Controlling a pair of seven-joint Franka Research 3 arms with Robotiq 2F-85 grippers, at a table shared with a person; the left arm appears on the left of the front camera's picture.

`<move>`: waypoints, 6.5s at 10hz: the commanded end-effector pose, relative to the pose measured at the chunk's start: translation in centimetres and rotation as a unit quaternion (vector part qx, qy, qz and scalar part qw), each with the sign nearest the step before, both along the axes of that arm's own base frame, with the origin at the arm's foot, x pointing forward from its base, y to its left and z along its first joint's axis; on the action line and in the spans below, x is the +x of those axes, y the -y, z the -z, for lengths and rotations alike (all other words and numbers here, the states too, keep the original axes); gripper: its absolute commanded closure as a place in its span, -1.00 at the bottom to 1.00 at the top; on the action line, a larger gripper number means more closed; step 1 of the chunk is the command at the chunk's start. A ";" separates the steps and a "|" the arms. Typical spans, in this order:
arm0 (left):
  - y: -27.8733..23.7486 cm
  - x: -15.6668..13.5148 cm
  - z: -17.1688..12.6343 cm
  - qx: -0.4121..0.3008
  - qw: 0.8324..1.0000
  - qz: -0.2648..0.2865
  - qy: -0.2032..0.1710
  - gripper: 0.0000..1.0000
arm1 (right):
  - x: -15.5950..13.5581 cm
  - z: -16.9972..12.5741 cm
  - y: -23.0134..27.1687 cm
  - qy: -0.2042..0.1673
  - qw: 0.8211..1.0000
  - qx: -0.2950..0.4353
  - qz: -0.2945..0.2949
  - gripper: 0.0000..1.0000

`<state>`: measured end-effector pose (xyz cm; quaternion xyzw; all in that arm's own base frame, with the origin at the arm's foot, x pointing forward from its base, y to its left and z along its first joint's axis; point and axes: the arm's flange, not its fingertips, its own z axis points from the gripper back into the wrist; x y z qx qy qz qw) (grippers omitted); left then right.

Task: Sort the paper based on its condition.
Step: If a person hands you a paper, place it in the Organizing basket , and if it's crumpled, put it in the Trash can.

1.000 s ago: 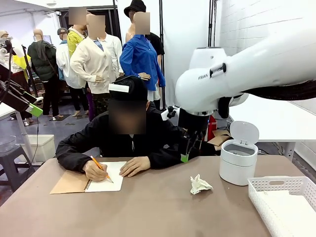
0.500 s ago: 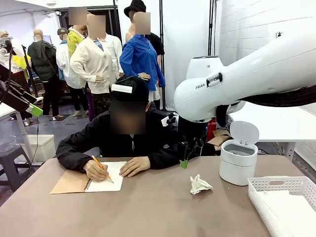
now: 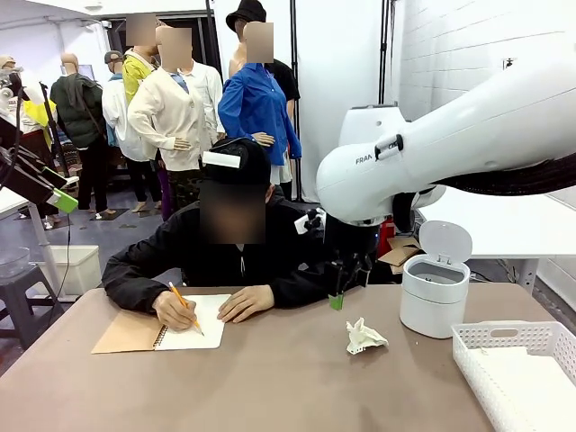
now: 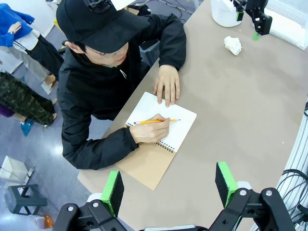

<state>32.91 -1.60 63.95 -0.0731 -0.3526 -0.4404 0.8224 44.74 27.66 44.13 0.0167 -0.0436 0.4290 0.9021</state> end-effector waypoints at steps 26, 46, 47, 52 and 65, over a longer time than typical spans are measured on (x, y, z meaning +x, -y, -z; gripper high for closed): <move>-0.1 0.0 0.0 -0.003 1.000 0.001 0.000 -1.00 | 6.1 12.7 -0.4 -0.019 0.996 -0.086 0.018 -0.23; -0.1 0.0 0.0 -0.003 1.000 0.001 0.000 -1.00 | 10.6 -5.3 10.8 0.158 0.966 -0.135 0.157 0.56; -0.1 0.0 0.0 -0.003 1.000 0.001 0.000 -1.00 | 10.5 -4.7 10.9 0.162 0.962 -0.144 0.165 0.56; -0.1 0.0 0.0 -0.003 1.000 0.001 0.000 -1.00 | 9.6 -3.9 11.6 0.157 0.960 -0.167 0.162 0.56; -0.1 0.0 0.0 -0.003 1.000 0.001 0.000 -1.00 | 7.4 -4.9 11.3 0.116 0.978 -0.090 0.146 -1.00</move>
